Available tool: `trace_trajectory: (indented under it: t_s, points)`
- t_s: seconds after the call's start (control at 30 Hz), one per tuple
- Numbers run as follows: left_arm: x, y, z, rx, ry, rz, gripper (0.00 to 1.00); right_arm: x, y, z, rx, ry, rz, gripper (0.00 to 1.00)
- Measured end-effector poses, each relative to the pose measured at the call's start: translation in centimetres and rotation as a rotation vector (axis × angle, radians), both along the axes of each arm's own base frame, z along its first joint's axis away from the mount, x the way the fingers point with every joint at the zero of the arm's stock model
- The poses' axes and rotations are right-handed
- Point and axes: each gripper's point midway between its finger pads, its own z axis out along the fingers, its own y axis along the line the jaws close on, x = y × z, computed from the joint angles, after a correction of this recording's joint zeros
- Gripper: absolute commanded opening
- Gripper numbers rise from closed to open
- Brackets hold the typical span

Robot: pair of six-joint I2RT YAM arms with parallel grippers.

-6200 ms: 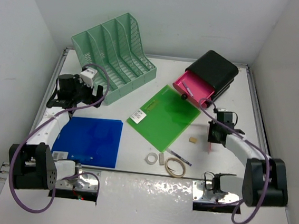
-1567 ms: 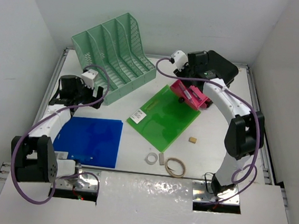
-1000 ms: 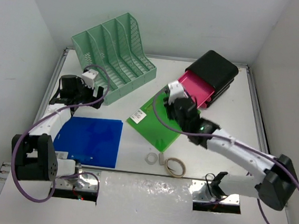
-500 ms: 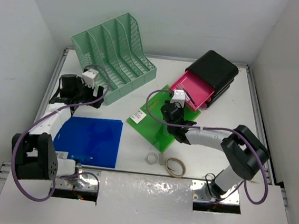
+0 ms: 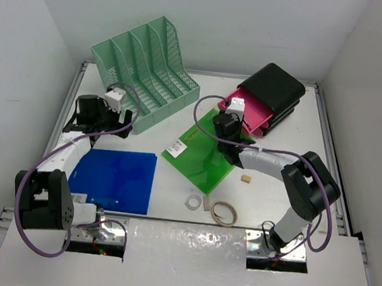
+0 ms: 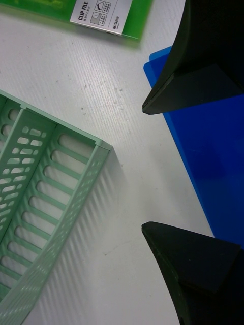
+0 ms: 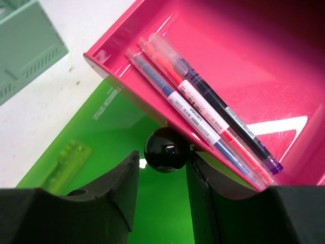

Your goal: Organize the desk

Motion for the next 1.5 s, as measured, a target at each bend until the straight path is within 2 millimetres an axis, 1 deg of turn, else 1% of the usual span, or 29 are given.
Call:
trace_trajectory:
  t_s: [0.07,0.2,0.3,0.43,0.53,0.63,0.73,0.9,1.0,1.07,1.17,1.2,1.23,1.3,1.37,1.5]
  points:
    - [0.0,0.0,0.0,0.003,-0.001,-0.001,0.86,0.5,-0.7,0.3,-0.007,-0.004,-0.013,0.41]
    - [0.0,0.1,0.0,0.011,-0.003,-0.002,0.86,1.4,-3.5,0.5,-0.038,-0.005,-0.072,0.41]
    - [0.1,0.2,0.0,0.015,-0.004,-0.002,0.86,2.0,-4.7,1.0,-0.063,-0.021,-0.095,0.41]
    - [0.1,0.2,-0.2,0.017,0.002,-0.001,0.86,3.4,-5.6,2.3,-0.102,-0.043,-0.112,0.41]
    - [0.1,0.3,-0.4,0.021,0.007,0.001,0.86,5.5,-6.2,3.3,-0.119,-0.059,-0.137,0.41]
    - [0.1,0.4,-0.5,0.023,0.011,0.004,0.86,6.8,-7.4,3.4,-0.149,-0.057,-0.17,0.41]
    - [0.1,0.4,-0.5,0.023,0.012,0.004,0.86,7.4,-8.5,3.3,-0.179,-0.049,-0.195,0.41]
    - [0.2,0.4,-0.4,0.023,0.009,0.004,0.86,7.2,-8.9,3.4,-0.208,-0.047,-0.213,0.41]
    - [0.2,0.4,-0.4,0.023,0.011,0.004,0.86,7.2,-8.9,3.4,-0.209,-0.047,-0.209,0.39]
    - [0.2,0.4,-0.4,0.023,0.011,0.004,0.86,7.2,-8.7,3.4,-0.211,-0.045,-0.201,0.39]
    - [0.2,0.4,-0.5,0.022,0.013,0.003,0.86,6.9,-7.8,3.8,-0.235,-0.064,-0.2,0.47]
    - [0.2,0.4,-0.5,0.022,0.014,0.003,0.86,6.7,-7.3,4.0,-0.237,-0.079,-0.203,0.53]
    - [0.2,0.4,-0.6,0.021,0.016,0.002,0.86,6.3,-6.5,4.1,-0.228,-0.101,-0.203,0.55]
    - [0.1,0.3,-0.6,0.02,0.019,0.001,0.86,5.6,-5.4,3.9,-0.201,-0.131,-0.209,0.57]
    - [0.1,0.3,-0.6,0.018,0.018,-0.001,0.86,5.0,-4.9,3.4,-0.177,-0.15,-0.232,0.56]
    - [0.1,0.1,-0.6,0.013,0.018,-0.007,0.86,5.1,-6.0,2.1,-0.145,-0.166,-0.319,0.53]
